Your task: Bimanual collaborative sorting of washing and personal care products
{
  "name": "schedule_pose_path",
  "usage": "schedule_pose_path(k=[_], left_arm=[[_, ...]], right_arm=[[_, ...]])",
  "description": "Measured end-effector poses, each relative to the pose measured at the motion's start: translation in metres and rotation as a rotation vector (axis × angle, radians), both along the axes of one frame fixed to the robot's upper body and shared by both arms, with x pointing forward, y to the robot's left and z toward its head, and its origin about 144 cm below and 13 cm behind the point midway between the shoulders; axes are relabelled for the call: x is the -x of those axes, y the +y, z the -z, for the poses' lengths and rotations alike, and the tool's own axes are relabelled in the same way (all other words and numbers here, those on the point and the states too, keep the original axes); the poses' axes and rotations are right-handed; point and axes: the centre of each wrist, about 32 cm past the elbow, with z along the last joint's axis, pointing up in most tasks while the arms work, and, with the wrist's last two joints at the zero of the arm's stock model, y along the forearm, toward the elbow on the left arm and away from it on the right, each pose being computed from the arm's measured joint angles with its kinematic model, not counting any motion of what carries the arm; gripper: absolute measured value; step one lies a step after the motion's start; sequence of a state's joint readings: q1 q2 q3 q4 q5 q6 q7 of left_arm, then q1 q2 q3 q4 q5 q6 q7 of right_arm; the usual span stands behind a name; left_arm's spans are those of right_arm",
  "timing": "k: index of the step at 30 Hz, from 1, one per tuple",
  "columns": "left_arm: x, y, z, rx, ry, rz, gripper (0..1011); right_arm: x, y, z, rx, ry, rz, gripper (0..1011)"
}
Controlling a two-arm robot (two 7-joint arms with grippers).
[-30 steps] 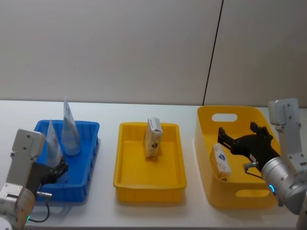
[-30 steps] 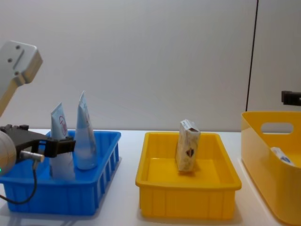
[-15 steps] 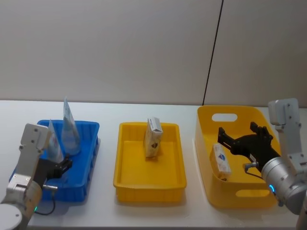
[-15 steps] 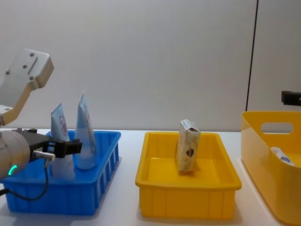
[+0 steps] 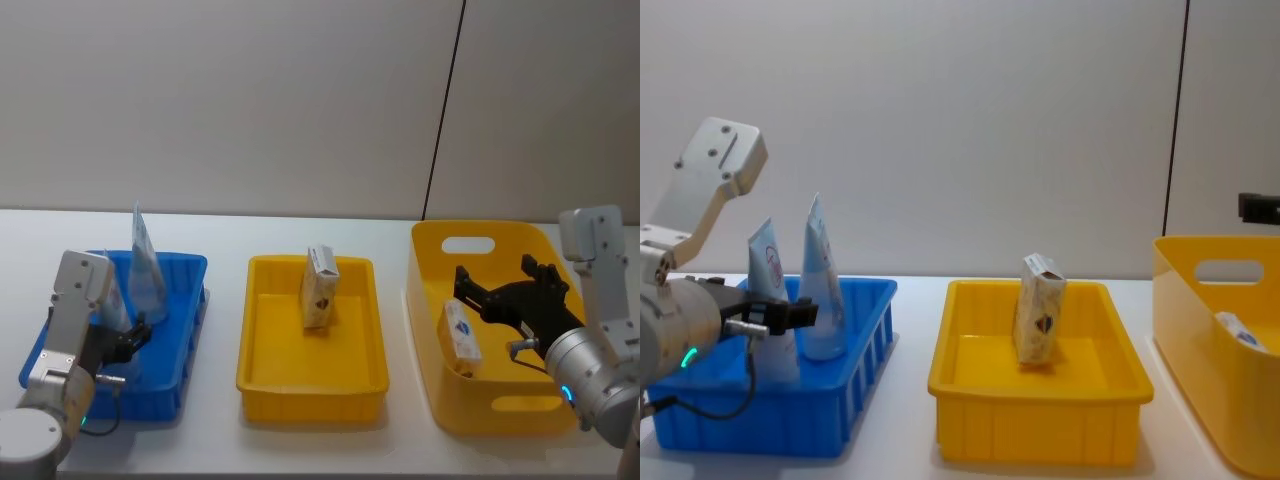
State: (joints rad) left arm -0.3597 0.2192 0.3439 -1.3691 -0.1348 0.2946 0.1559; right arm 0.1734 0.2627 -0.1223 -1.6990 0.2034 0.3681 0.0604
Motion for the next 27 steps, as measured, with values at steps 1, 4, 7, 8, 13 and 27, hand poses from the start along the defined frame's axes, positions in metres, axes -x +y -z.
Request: schedule_pose_path(k=[1, 4, 7, 8, 13, 27], left_arm=[[-0.001, 0.0, 0.001, -0.001, 0.002, -0.002, 1001], [-0.004, 0.0, 0.003, -0.004, 0.006, -0.006, 1001], [-0.009, -0.001, 0.005, -0.005, 0.013, -0.011, 972], [-0.009, -0.001, 0.005, -0.005, 0.014, -0.013, 961], [-0.014, -0.002, 0.008, -0.004, 0.027, -0.024, 860], [-0.021, -0.005, 0.012, -0.006, 0.046, -0.043, 429]], right_arm=[[0.0, 0.0, 0.0, 0.0, 0.0, 0.0, 1004], [0.0, 0.0, 0.0, 0.0, 0.0, 0.0, 1004], [0.0, 0.0, 0.0, 0.0, 0.0, 0.0, 1004], [0.0, 0.0, 0.0, 0.0, 0.0, 0.0, 1004], [0.0, 0.0, 0.0, 0.0, 0.0, 0.0, 1004], [0.0, 0.0, 0.0, 0.0, 0.0, 0.0, 1004]])
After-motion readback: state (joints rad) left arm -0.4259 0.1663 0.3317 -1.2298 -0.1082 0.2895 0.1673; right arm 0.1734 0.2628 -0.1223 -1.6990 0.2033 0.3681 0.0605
